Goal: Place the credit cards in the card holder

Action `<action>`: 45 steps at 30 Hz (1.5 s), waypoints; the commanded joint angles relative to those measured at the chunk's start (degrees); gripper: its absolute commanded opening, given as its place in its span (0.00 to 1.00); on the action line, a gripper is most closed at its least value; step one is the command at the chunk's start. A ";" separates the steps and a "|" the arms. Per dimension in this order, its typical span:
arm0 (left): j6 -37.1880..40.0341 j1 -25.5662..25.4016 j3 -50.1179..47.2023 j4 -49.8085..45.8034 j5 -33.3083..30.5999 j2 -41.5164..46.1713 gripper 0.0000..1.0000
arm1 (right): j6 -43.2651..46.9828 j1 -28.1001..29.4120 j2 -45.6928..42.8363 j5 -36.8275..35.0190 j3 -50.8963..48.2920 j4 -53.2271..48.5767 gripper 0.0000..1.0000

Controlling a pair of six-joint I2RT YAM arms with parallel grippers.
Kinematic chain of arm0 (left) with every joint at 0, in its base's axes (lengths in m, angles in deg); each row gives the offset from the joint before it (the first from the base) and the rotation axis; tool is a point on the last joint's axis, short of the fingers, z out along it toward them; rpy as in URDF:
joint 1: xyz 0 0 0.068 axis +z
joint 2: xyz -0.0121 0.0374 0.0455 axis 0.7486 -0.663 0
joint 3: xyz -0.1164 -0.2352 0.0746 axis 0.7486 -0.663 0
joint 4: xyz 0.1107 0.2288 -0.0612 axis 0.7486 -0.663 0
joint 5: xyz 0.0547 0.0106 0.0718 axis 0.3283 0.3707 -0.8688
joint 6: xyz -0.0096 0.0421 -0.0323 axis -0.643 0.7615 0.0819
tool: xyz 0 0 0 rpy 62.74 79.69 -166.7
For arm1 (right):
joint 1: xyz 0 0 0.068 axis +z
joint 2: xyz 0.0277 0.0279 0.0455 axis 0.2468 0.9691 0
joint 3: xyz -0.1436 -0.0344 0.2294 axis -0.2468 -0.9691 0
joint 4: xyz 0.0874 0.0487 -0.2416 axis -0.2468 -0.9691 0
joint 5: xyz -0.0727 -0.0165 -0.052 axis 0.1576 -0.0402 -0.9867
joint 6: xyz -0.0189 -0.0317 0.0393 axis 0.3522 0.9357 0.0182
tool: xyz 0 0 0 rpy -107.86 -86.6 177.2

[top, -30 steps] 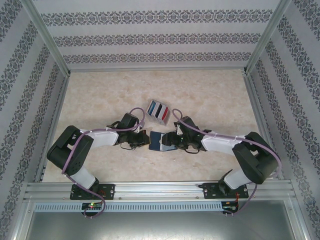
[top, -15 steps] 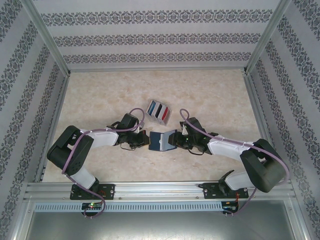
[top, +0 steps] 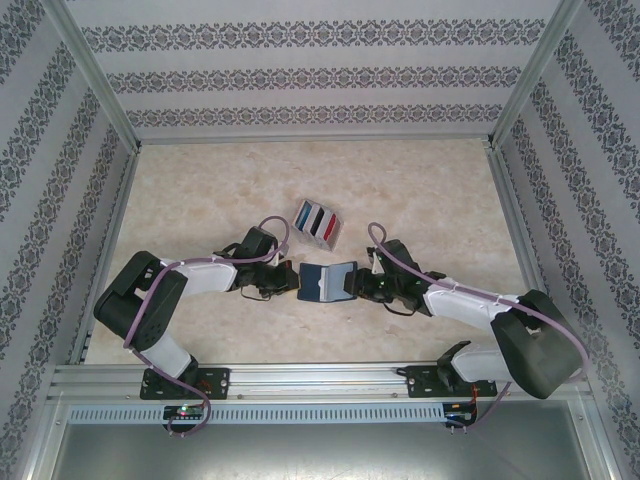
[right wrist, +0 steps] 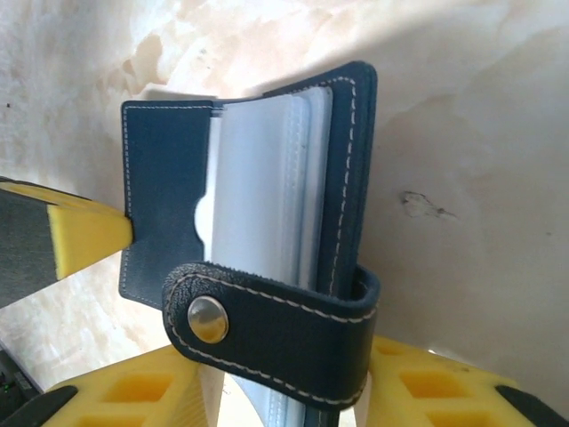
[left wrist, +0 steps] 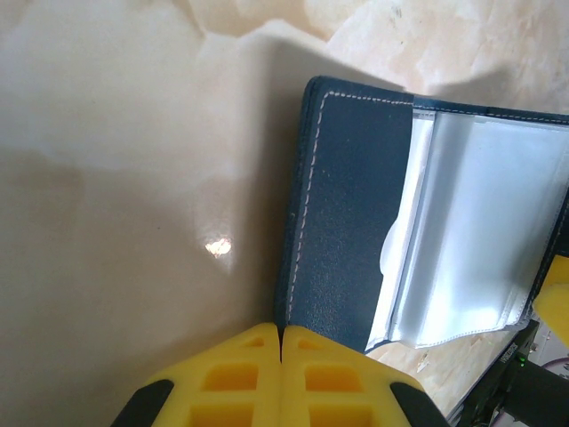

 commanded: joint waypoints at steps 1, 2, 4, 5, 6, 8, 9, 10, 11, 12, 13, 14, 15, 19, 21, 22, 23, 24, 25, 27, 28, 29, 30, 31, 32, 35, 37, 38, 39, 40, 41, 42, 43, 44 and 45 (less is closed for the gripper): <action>0.04 0.56 -0.41 0.48 -1.07 0.00 0.00 | 1.24 -0.67 -1.78 0.04 -1.57 -0.26 0.40; -0.02 0.53 -0.51 0.64 -0.98 0.00 0.00 | 1.31 -0.75 -2.00 -0.06 -1.78 -0.18 0.39; -0.01 0.53 -0.69 0.93 -0.82 -0.02 0.00 | 1.36 -0.76 -2.28 -0.47 -2.11 -0.17 0.34; 0.12 0.48 -0.69 0.88 -0.81 -0.08 0.00 | 1.40 -0.76 -2.25 -0.47 -2.23 -0.10 0.33; 0.25 0.49 -0.49 0.66 -0.73 -0.18 0.00 | 1.40 -0.78 -2.13 -0.43 -2.38 0.06 0.33; 0.24 0.55 -0.55 0.63 -0.73 -0.30 0.00 | 0.97 -0.76 -2.03 -0.17 -2.59 0.48 0.31; 0.15 0.42 -0.60 0.80 -0.63 -0.32 0.00 | 0.85 -0.76 -2.03 -0.03 -2.72 0.66 0.29; 0.11 0.51 -0.62 0.98 -0.64 -0.35 0.00 | 0.98 -0.76 -1.99 -0.11 -2.77 0.62 0.28; 0.33 0.48 -0.55 0.95 -0.54 -0.43 0.00 | 1.04 -0.76 -2.03 -0.26 -2.83 0.55 0.28; 0.46 0.48 -0.46 0.84 -0.47 -0.67 0.00 | 1.11 -0.83 -1.95 -0.45 -2.81 0.45 0.27; 0.47 0.55 -0.44 0.85 -0.46 -0.74 0.00 | 1.09 -0.85 -1.86 -0.53 -2.70 0.49 0.27; 0.43 0.46 -0.38 0.89 -0.47 -0.70 0.00 | 0.94 -0.85 -1.77 -0.50 -2.69 0.46 0.26; 0.18 0.51 -0.51 1.17 -0.41 -0.61 0.00 | 0.88 -0.84 -1.61 -0.39 -2.68 0.46 0.26; 0.36 0.52 -0.53 1.48 -0.07 -0.97 0.00 | 1.18 -0.76 -0.45 -0.57 -2.51 0.62 0.24; 0.21 0.42 -0.57 1.56 0.00 -0.99 0.00 | 0.94 -0.76 0.60 -0.34 -2.38 1.07 0.23; -0.03 0.49 -0.76 1.96 0.14 -0.99 0.00 | 0.79 -0.69 1.19 0.01 -2.42 1.65 0.23; -0.25 0.41 -1.00 2.32 0.22 -0.96 0.00 | 0.74 -0.63 1.66 0.28 -2.29 2.10 0.23; -0.27 0.51 -1.04 2.41 0.28 -0.98 0.00 | 0.87 -0.41 2.32 0.34 -2.07 2.33 0.23; -0.06 0.49 -0.90 2.20 0.33 -0.99 0.00 | 0.92 -0.24 2.76 0.29 -1.94 2.51 0.23; 0.07 0.50 -0.79 1.76 0.32 -0.90 0.00 | 0.75 -0.06 3.68 0.38 -1.55 2.97 0.23; 0.01 0.51 -0.97 1.93 0.24 -0.78 0.00 | 0.70 0.03 3.99 0.58 -1.37 3.16 0.23; -0.18 0.45 -1.11 2.17 0.23 -0.70 0.00 | 0.75 0.18 4.27 0.58 -1.13 3.27 0.23; -0.25 0.54 -1.22 2.32 0.24 -0.70 0.00 | 1.01 0.32 4.58 0.55 -0.84 3.29 0.24; -0.18 0.47 -1.19 2.39 0.31 -0.85 0.00 | 1.21 0.47 4.94 0.48 -0.66 3.15 0.24; -0.01 0.54 -1.07 2.25 0.36 -0.97 0.00 | 1.22 0.46 5.26 0.45 -0.49 3.17 0.24; -0.33 0.49 -1.33 2.64 0.36 -1.04 0.00 | 1.06 0.60 6.29 0.82 -0.08 3.56 0.26; -0.42 0.51 -1.38 2.91 0.54 -1.22 0.00 | 1.15 0.90 6.86 0.70 0.04 3.77 0.27; -0.25 0.47 -1.17 2.71 0.59 -1.34 0.00 | 1.13 1.00 7.24 0.60 0.10 3.79 0.28; -0.09 0.47 -1.08 2.59 0.68 -1.43 0.00 | 1.11 1.00 7.59 0.56 0.13 3.93 0.28; -0.12 0.51 -1.14 2.55 0.62 -1.40 0.00 | 1.04 1.08 8.04 0.60 0.21 4.09 0.28; -0.18 0.56 -1.14 2.60 0.64 -1.40 0.00 | 0.95 1.06 8.36 0.69 0.31 4.36 0.29; -0.16 0.55 -1.15 2.70 0.68 -1.41 0.00 | 0.93 1.23 8.58 0.72 0.31 4.63 0.29; -0.14 0.51 -1.06 2.68 0.75 -1.45 0.00 | 0.91 1.34 8.81 0.78 0.39 4.79 0.30; 0.02 0.50 -1.00 2.51 0.83 -1.49 0.00 | 0.93 1.43 9.03 0.62 0.46 4.91 0.31; 0.12 0.48 -0.97 2.39 0.79 -1.51 0.00 | 0.91 1.48 9.25 0.64 0.55 5.05 0.32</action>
